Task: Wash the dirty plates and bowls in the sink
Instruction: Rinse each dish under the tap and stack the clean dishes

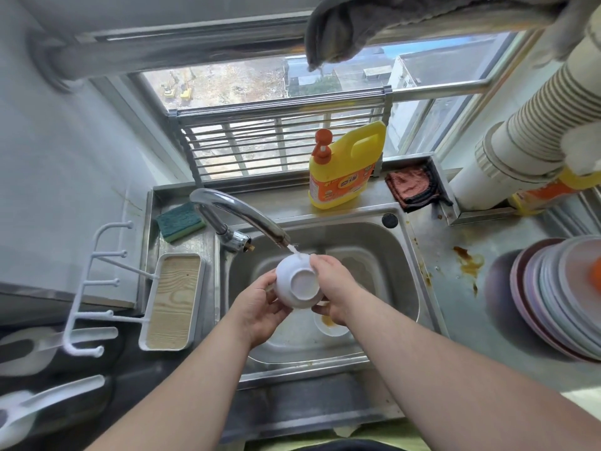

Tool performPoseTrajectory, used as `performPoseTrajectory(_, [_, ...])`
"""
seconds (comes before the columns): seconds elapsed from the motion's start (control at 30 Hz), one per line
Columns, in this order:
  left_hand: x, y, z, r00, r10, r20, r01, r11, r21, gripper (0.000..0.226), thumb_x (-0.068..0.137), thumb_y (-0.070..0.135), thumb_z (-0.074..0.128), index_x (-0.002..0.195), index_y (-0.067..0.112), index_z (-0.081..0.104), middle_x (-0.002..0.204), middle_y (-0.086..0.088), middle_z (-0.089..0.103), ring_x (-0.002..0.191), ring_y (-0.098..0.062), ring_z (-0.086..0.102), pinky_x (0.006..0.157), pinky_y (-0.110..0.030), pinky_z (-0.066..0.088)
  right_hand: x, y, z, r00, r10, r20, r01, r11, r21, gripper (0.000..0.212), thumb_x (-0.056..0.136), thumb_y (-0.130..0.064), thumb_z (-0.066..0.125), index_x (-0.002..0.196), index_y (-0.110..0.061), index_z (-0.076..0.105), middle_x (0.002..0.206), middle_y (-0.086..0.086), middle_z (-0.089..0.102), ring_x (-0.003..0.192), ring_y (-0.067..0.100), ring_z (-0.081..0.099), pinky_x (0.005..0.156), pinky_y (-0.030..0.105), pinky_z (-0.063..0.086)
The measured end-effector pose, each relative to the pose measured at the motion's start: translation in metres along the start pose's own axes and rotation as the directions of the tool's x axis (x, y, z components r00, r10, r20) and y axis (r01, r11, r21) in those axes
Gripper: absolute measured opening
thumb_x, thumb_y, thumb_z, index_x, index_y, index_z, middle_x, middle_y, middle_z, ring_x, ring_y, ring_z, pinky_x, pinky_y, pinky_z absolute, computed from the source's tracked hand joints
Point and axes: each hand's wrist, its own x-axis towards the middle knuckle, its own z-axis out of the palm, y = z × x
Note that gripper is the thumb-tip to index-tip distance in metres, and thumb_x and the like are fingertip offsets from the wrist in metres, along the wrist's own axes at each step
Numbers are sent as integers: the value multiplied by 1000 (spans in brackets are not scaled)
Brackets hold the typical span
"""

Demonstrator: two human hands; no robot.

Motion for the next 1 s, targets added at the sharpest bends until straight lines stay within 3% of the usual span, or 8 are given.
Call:
performPoseTrajectory(0.13, [-1,-2,-3,1000,-8,-13,7,1000,-11,33,98,21,66,128,6,70,93,-15,78,90,-31,74,91,-45,61,-1,0,-2,999,-28,-20,28,1000,6,21,107,-36,48,118,-34,66,124,2,69,100,26,64,80,39,52])
performPoseTrajectory(0.23, [-1,0,-1,1000,-14,-13,13,1000,-22,36,98,25,67,127,4,69,102,-18,76,89,-30,74,81,-42,62,-2,-2,-2,998,-58,-10,58,998,5,21,107,-29,51,119,-29,68,116,2,71,93,24,62,76,37,51])
performPoseTrajectory(0.33, [-1,2,5,1000,-12,-11,11,999,-48,37,100,33,64,125,6,69,113,-18,69,96,-30,68,90,-42,59,-2,-3,-3,997,-80,-6,80,997,17,18,108,-26,54,118,-25,69,108,0,67,90,20,59,72,36,53])
performPoseTrajectory(0.43, [-1,7,13,999,-8,-42,7,999,-32,37,102,43,62,120,12,70,108,-13,71,98,-27,66,87,-38,57,3,-3,-9,998,-68,-8,68,996,59,17,108,-26,58,118,-21,70,118,7,67,98,26,64,63,35,56])
performPoseTrajectory(0.57, [4,12,25,999,-27,-37,23,996,-81,36,106,44,58,116,12,70,89,-9,79,81,-20,73,67,-30,59,11,-4,-17,999,-35,-21,39,972,230,15,107,-14,59,120,-9,65,113,18,68,79,24,67,51,24,55])
performPoseTrajectory(0.73, [2,17,43,995,-77,62,92,955,-283,37,113,26,47,118,-8,60,77,-19,75,60,-24,76,51,-33,61,21,-3,-31,998,38,-40,-15,883,468,24,104,-1,61,126,7,61,112,25,70,70,24,71,48,21,56])
performPoseTrajectory(0.87, [7,16,51,992,-101,75,120,937,-328,30,109,9,51,124,-16,60,101,-27,76,78,-34,79,68,-40,66,20,-4,-45,994,112,-11,-82,790,607,17,104,-1,60,117,8,65,96,18,72,58,19,73,44,19,55])
performPoseTrajectory(1.0, [5,8,62,996,-61,69,76,968,-240,22,105,5,57,117,-11,65,96,-21,77,76,-26,79,68,-34,66,23,-1,-57,987,160,31,-145,778,611,22,102,0,59,122,3,67,83,12,72,49,14,67,37,15,45])
